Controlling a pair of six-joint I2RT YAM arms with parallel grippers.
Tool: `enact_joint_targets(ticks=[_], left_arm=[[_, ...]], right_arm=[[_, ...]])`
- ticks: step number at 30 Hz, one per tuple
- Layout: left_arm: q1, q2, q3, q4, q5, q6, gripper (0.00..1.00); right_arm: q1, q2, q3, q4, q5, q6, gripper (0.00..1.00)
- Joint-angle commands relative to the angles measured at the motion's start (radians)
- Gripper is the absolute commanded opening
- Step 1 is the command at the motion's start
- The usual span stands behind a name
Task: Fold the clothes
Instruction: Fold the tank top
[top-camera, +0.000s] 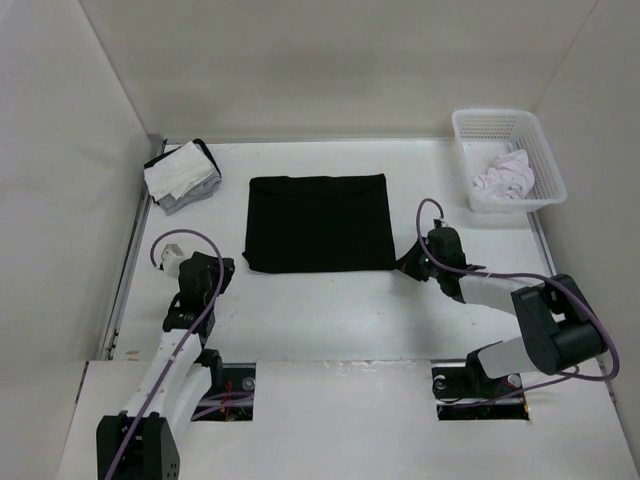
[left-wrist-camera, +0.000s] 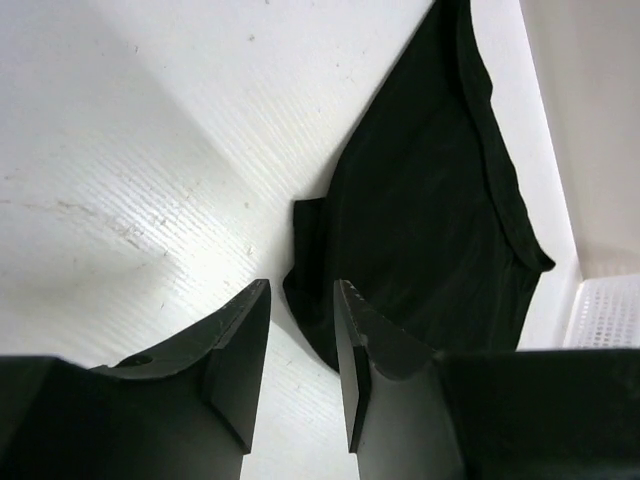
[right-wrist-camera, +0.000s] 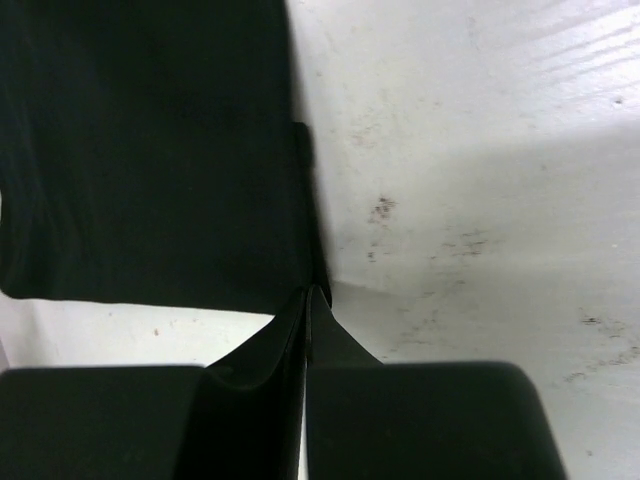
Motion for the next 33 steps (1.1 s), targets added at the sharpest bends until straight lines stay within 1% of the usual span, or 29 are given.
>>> enact_joint_targets(ticks=[1, 4, 6, 8, 10, 12, 15, 19, 22, 24, 26, 28, 30, 33], left_arm=[[-0.038, -0.020, 0.026, -0.103, -0.053, 0.058, 0.30], [-0.090, 0.086, 0.040, -0.017, -0.047, 0.087, 0.27], [-0.100, 0.173, 0.060, 0.044, -0.044, 0.097, 0.25], [-0.092, 0.293, 0.086, 0.124, -0.051, 0.095, 0.21], [-0.075, 0.376, 0.104, 0.182, -0.054, 0.089, 0.17], [-0.061, 0.457, 0.123, 0.236, -0.054, 0.072, 0.17], [-0.067, 0.538, 0.149, 0.294, -0.034, 0.069, 0.20], [-0.069, 0.598, 0.169, 0.296, -0.027, 0.072, 0.21], [-0.063, 0.599, 0.163, 0.301, -0.019, 0.075, 0.21], [-0.061, 0.586, 0.158, 0.302, -0.013, 0.077, 0.24], [-0.071, 0.582, 0.158, 0.305, -0.011, 0.080, 0.27], [-0.089, 0.592, 0.167, 0.307, -0.005, 0.089, 0.27], [-0.094, 0.614, 0.175, 0.319, 0.008, 0.089, 0.25], [-0.089, 0.640, 0.172, 0.359, 0.077, 0.078, 0.16]], right_arm=[[0.019, -0.038, 0.016, 0.041, 0.027, -0.001, 0.02], [0.019, -0.024, 0.011, 0.054, 0.030, -0.004, 0.02], [0.019, -0.018, 0.010, 0.071, 0.027, -0.007, 0.03], [0.021, -0.010, 0.010, 0.077, 0.021, -0.007, 0.03], [0.025, -0.010, 0.011, 0.078, 0.022, -0.006, 0.03], [0.027, -0.018, 0.013, 0.078, 0.024, -0.007, 0.03], [0.025, -0.034, 0.010, 0.074, 0.021, -0.010, 0.04], [0.021, -0.065, 0.002, 0.069, 0.015, -0.012, 0.04], [0.024, -0.077, 0.008, 0.064, 0.013, -0.012, 0.04], [0.025, -0.074, 0.016, 0.061, 0.013, -0.014, 0.04], [0.025, -0.058, 0.025, 0.067, 0.013, -0.014, 0.04], [0.025, -0.035, 0.031, 0.074, 0.013, -0.010, 0.04], [0.025, -0.019, 0.036, 0.084, 0.013, -0.007, 0.04], [0.025, -0.011, 0.033, 0.095, 0.010, -0.004, 0.03]])
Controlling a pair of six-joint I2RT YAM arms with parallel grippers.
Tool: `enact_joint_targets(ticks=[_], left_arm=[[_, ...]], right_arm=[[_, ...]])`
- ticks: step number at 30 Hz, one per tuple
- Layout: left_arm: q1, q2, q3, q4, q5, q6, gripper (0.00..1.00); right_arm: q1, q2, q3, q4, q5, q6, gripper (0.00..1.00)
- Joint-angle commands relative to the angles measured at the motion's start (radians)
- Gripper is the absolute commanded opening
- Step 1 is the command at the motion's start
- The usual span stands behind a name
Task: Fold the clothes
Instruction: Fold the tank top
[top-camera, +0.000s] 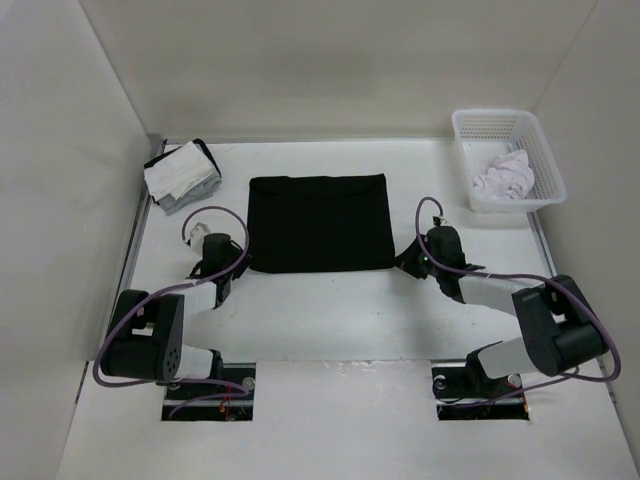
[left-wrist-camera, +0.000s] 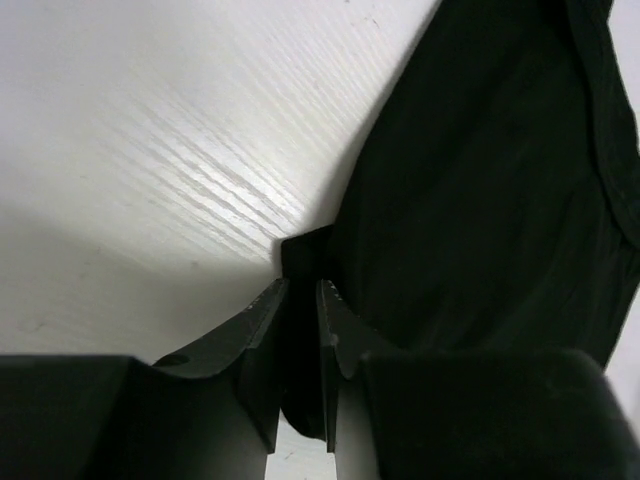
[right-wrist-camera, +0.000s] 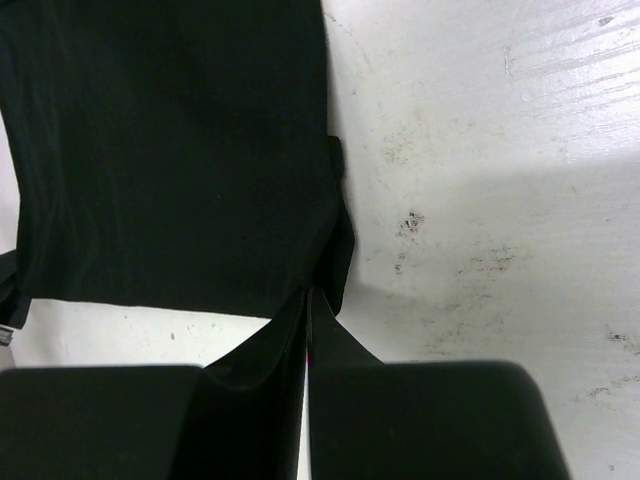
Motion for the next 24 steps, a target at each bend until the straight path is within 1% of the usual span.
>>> enact_joint_targets(ticks=[1, 3, 6, 9, 12, 14, 16, 18, 20, 22, 24], left_arm=[[0.001, 0.023, 0.016, 0.054, 0.087, 0.000, 0.12], [0.004, -0.002, 0.006, 0.051, 0.111, -0.008, 0.06], [0.015, -0.101, -0.028, 0.024, 0.108, -0.011, 0.01], [0.049, -0.227, -0.048, -0.068, 0.118, -0.013, 0.00], [0.082, -0.408, -0.059, -0.178, 0.138, -0.028, 0.00], [0.093, -0.556, -0.033, -0.275, 0.152, -0.048, 0.00], [0.095, -0.704, 0.030, -0.397, 0.152, -0.059, 0.00], [0.098, -0.820, 0.117, -0.503, 0.154, -0.060, 0.00], [0.099, -0.905, 0.206, -0.579, 0.151, -0.060, 0.00], [0.095, -0.974, 0.322, -0.651, 0.146, -0.060, 0.00], [0.075, -1.009, 0.413, -0.691, 0.141, -0.065, 0.00]], right_arm=[[0.010, -0.001, 0.022, 0.066, -0.001, -0.001, 0.03], [0.010, -0.012, 0.012, 0.071, -0.001, -0.001, 0.03], [0.009, -0.033, 0.003, 0.069, -0.002, -0.001, 0.02], [0.010, -0.070, -0.005, 0.068, 0.001, 0.001, 0.01], [0.021, -0.191, -0.015, 0.039, 0.011, 0.006, 0.00], [0.042, -0.327, -0.006, -0.047, 0.025, -0.004, 0.00], [0.065, -0.490, 0.035, -0.185, 0.068, -0.031, 0.00], [0.093, -0.640, 0.112, -0.343, 0.123, -0.069, 0.00], [0.120, -0.748, 0.203, -0.475, 0.169, -0.108, 0.00], [0.162, -0.834, 0.332, -0.610, 0.232, -0.151, 0.00], [0.200, -0.871, 0.435, -0.694, 0.277, -0.175, 0.00]])
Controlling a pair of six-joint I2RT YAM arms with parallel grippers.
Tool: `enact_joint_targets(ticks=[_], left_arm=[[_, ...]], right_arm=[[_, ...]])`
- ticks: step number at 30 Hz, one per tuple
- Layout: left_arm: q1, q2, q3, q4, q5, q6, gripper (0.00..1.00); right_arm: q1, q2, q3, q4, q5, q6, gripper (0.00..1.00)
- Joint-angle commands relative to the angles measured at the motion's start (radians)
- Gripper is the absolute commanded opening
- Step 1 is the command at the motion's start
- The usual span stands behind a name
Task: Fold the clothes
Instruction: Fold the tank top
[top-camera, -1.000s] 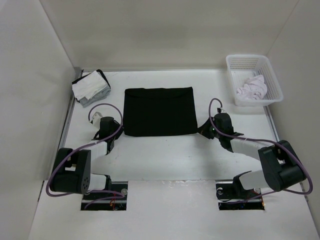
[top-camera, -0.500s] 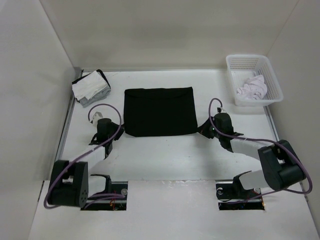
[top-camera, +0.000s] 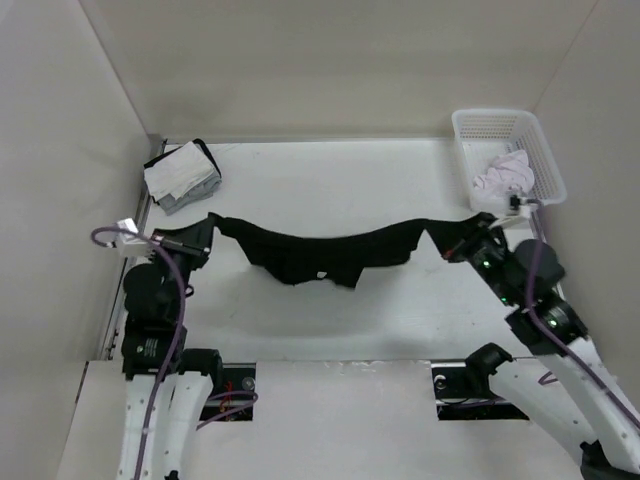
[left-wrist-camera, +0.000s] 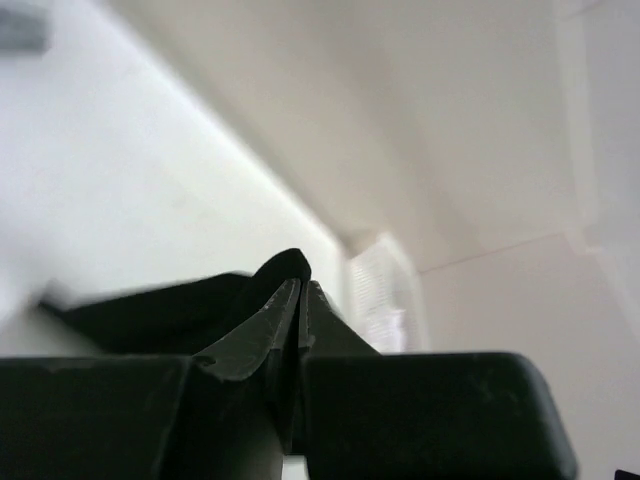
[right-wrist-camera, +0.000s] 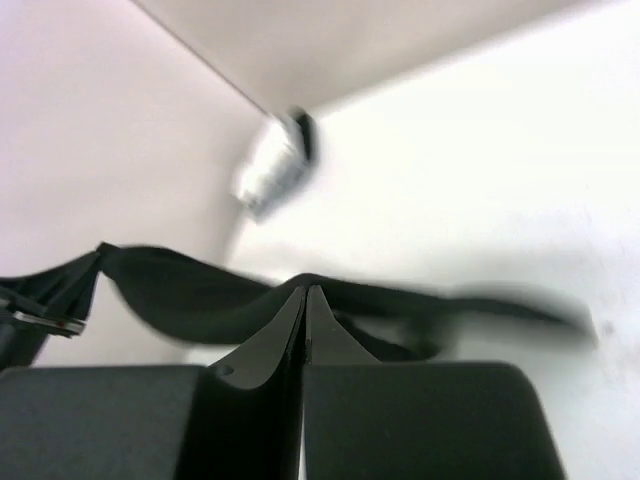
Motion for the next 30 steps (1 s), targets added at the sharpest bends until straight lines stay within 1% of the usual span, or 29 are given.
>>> enact_joint_targets(ticks=[1, 4, 6, 8, 11, 14, 16, 18, 20, 23, 24, 26, 28, 30], left_arm=[[-0.024, -0.079, 0.191, -0.117, -0.004, -0.013, 0.00], [-0.047, -0.116, 0.334, -0.143, -0.036, -0.012, 0.00], [-0.049, -0.122, 0.407, -0.157, -0.047, -0.004, 0.00], [-0.049, -0.116, 0.440, -0.158, -0.058, 0.010, 0.00], [-0.052, -0.098, 0.388, -0.152, -0.052, -0.012, 0.00], [-0.050, -0.067, 0.273, -0.126, -0.050, -0.030, 0.00], [-0.044, -0.021, 0.170, -0.070, -0.069, -0.033, 0.00], [-0.032, 0.055, 0.095, 0.013, -0.081, -0.041, 0.00], [-0.023, 0.161, 0.046, 0.120, -0.092, -0.064, 0.00], [-0.024, 0.366, 0.044, 0.297, -0.107, -0.101, 0.00], [-0.030, 0.451, 0.073, 0.347, -0.113, -0.108, 0.00], [-0.033, 0.601, 0.171, 0.412, -0.101, -0.137, 0.00], [-0.039, 0.692, 0.312, 0.431, -0.074, -0.150, 0.00], [-0.053, 0.721, 0.439, 0.423, -0.060, -0.148, 0.00]], right_arm=[[0.067, -0.072, 0.199, -0.236, 0.143, -0.085, 0.00], [0.152, -0.084, 0.337, -0.301, 0.193, -0.094, 0.00], [0.199, -0.080, 0.385, -0.306, 0.210, -0.094, 0.00], [0.239, -0.057, 0.399, -0.295, 0.214, -0.094, 0.00], [0.240, 0.005, 0.341, -0.238, 0.208, -0.097, 0.01], [0.152, 0.086, 0.246, -0.142, 0.123, -0.074, 0.01], [0.045, 0.190, 0.169, -0.027, -0.010, -0.032, 0.01], [-0.053, 0.323, 0.128, 0.082, -0.136, 0.005, 0.01], [-0.107, 0.469, 0.118, 0.181, -0.194, 0.021, 0.00], [-0.185, 0.730, 0.198, 0.278, -0.228, 0.050, 0.00], [-0.202, 0.812, 0.248, 0.306, -0.240, 0.067, 0.00], [-0.215, 0.897, 0.342, 0.322, -0.265, 0.078, 0.00], [-0.218, 0.922, 0.448, 0.306, -0.280, 0.078, 0.00], [-0.218, 0.902, 0.554, 0.256, -0.280, 0.062, 0.00]])
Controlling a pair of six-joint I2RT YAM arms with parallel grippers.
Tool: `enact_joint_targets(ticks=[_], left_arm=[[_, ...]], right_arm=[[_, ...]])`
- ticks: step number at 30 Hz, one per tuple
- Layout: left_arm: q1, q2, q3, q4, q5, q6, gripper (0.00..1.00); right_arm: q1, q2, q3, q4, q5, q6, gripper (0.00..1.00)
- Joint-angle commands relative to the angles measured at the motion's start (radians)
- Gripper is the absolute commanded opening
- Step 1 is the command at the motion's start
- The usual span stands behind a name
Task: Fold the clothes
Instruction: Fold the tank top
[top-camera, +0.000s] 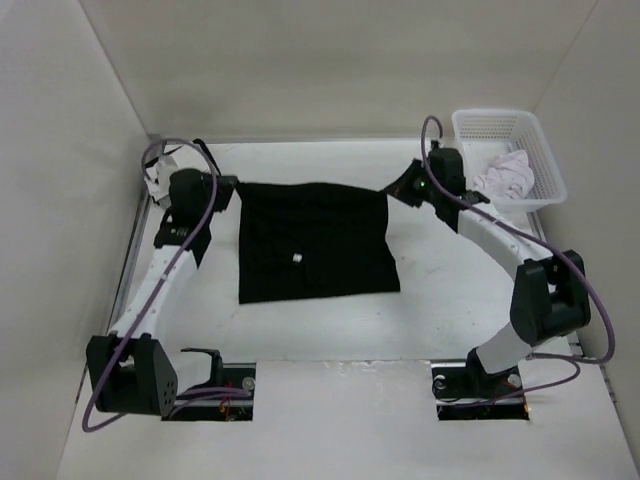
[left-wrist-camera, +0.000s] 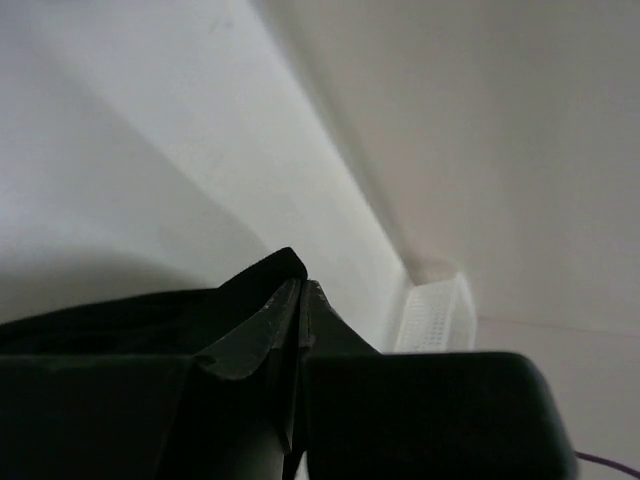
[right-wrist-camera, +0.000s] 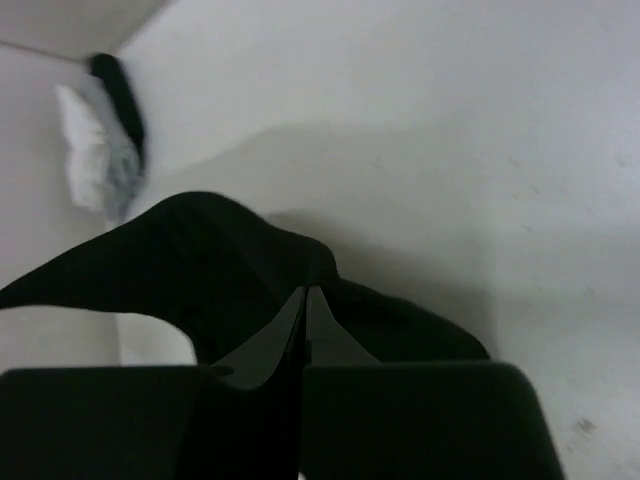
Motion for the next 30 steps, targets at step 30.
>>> enact_joint_targets(ticks=[30], left_arm=[[0.218, -0.735, -0.756, -0.137, 0.335, -0.018, 0.10]], right_arm=[[0.016, -0.301, -0.703, 0.334, 0.062, 0.071, 0.00]])
